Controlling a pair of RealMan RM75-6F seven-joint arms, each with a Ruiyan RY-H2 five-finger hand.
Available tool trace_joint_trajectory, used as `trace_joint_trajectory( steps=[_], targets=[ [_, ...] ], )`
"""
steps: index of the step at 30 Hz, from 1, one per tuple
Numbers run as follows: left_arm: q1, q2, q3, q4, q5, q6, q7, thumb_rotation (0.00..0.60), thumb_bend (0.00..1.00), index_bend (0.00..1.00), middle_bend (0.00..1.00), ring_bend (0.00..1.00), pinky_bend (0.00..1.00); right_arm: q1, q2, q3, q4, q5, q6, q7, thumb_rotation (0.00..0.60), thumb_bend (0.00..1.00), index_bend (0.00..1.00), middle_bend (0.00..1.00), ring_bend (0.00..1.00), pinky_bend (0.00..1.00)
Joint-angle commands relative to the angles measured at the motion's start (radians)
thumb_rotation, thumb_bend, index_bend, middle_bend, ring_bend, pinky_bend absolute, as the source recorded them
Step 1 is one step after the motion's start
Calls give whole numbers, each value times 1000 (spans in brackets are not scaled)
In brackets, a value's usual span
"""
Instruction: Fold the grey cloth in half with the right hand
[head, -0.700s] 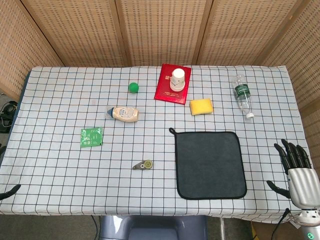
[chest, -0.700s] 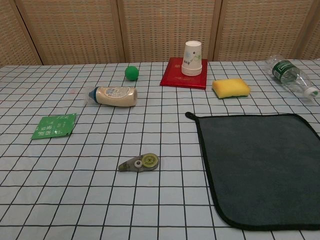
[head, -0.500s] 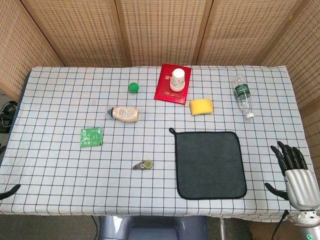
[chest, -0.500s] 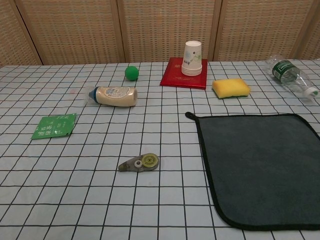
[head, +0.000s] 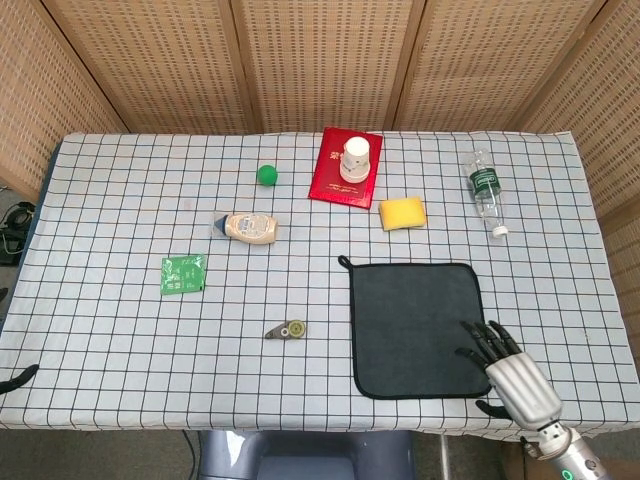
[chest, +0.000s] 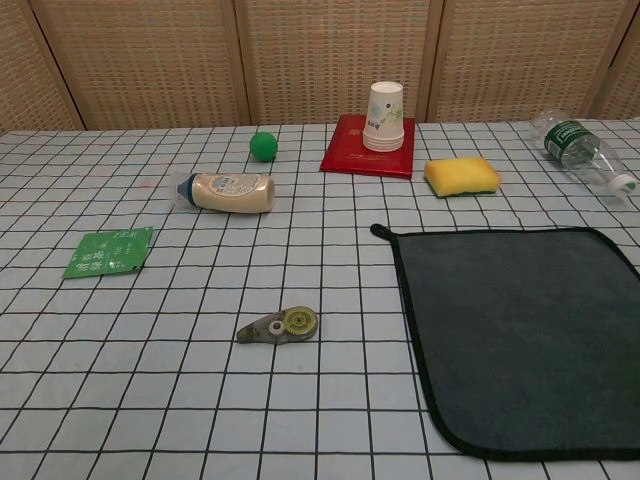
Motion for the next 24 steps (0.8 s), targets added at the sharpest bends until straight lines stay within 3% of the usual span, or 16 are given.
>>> trace_joint_trajectory(
  steps=[1,8,24],
  targets=[
    [-3,1,-4,0,-10,-5,1,600,0,0,0,0,0,36,-66,-5,53,-41,-31,-19,600,246,389,0,0,0],
    [-6,6,-10,4,-35,-21,-18,600,0,0,0,0,0,75,-183,-6,121,-26,-114,-67,600,412,431,0,0,0],
    [-6,7,-8,4,-37,-27,-21,600,0,0,0,0,0,97,-304,-10,214,59,-186,-186,600,479,457,0,0,0]
  ],
)
